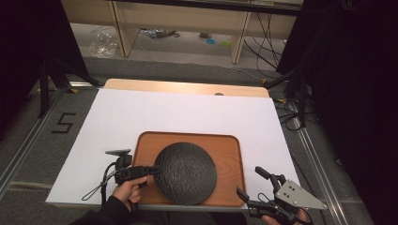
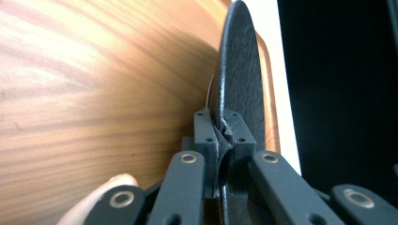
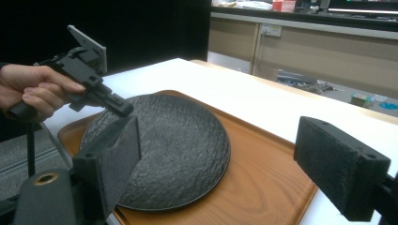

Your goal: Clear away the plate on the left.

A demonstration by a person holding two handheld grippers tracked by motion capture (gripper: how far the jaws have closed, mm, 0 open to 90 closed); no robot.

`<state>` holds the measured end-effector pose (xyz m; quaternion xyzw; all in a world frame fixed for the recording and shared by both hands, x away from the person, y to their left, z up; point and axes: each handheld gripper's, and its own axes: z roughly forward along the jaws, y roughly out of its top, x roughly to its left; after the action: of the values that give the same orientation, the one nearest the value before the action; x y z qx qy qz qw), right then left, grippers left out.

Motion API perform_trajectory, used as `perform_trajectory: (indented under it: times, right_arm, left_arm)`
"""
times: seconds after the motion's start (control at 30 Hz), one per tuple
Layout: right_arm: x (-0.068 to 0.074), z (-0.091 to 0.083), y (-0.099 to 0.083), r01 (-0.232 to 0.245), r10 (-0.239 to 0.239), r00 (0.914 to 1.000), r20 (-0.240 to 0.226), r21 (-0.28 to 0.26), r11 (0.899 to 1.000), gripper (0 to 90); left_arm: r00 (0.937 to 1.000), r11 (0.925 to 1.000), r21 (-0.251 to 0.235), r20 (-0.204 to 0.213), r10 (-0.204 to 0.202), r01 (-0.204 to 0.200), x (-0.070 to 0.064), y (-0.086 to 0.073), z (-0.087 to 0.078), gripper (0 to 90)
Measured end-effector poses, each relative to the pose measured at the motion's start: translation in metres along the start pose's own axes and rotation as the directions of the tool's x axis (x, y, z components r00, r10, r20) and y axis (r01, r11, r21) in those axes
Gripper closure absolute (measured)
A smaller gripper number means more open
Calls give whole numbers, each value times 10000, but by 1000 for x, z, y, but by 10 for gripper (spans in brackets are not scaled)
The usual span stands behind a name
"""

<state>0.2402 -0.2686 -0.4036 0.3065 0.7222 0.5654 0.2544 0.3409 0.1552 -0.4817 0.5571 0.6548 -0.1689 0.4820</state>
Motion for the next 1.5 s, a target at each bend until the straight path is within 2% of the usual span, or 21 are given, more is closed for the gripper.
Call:
perform_trajectory:
  times: [0.13, 0.27, 0.33, 0.37, 0.47, 0.53, 0.63, 0.77, 0.93, 0.97, 1.0, 1.3, 1.33, 1.37, 1.5]
  right_arm:
    - [-1, 0, 0, 138, -138, 9999, 49, -24, 9999, 162]
    - [-1, 0, 0, 127, -127, 9999, 49, 21, 9999, 163]
    - [-1, 0, 0, 115, -115, 9999, 92, -42, 9999, 163]
    - [0, -1, 0, -51, 51, 10000, -9, 159, 9999, 164]
    - [0, 0, 0, -37, 37, 10000, 18, 101, 9999, 165]
    - [0, 0, 0, -20, 19, 10000, 27, 106, 9999, 165]
    - [0, 1, -1, 27, -27, 9999, -148, -8, 10000, 166]
    - [0, 0, 0, 0, 1, 10000, -41, 123, 9999, 166]
    - [0, 0, -1, -19, 19, 10000, -38, 162, 9999, 166]
    - [0, 0, -1, -20, 21, 10000, -37, 169, 9999, 166]
    - [0, 1, -1, -43, 44, 9999, -109, 64, 10000, 167]
    - [0, 2, -1, 10, -10, 9998, -174, -2, 10000, 168]
    - [1, 2, -1, -99, 100, 9998, -142, 68, 9999, 168]
    - [0, 2, -1, 139, -140, 9999, -46, -54, 9999, 168]
    - [0, 2, -1, 146, -147, 9999, -60, -53, 9999, 168]
  left_arm:
    - [9997, 9995, 306, -194, 134, -128, -1, -3, 1, 831]
    - [9971, 9975, 573, -623, 448, -413, -1, -8, 1, 801]
    - [9968, 9973, 624, -672, 435, -393, -1, -10, 1, 797]
    - [9959, 9969, 669, -779, 468, -416, -1, -14, 0, 788]
    - [9949, 9959, 769, -850, 546, -481, -1, -16, -1, 771]
    - [9919, 9955, 783, -1109, 621, -536, -1, -20, 0, 761]
    - [9912, 9939, 916, -1116, 713, -612, -1, -21, -1, 753]
    - [9865, 9929, 955, -1408, 840, -709, -2, -26, 0, 734]
    - [9867, 9933, 1046, -1489, 645, -492, 0, -31, -1, 727]
    - [9860, 9946, 930, -1558, 600, -458, -1, -32, -1, 728]
    - [9870, 9933, 1038, -1467, 656, -506, -1, -32, -2, 727]
    - [9844, 9916, 1066, -1520, 886, -727, -3, -33, 1, 718]
    - [9836, 9916, 1055, -1554, 912, -753, -4, -33, 2, 717]
    - [9834, 9912, 1067, -1554, 938, -777, -4, -32, 2, 716]
    - [9788, 9872, 1215, -1644, 1223, -1029, -5, -32, 2, 709]
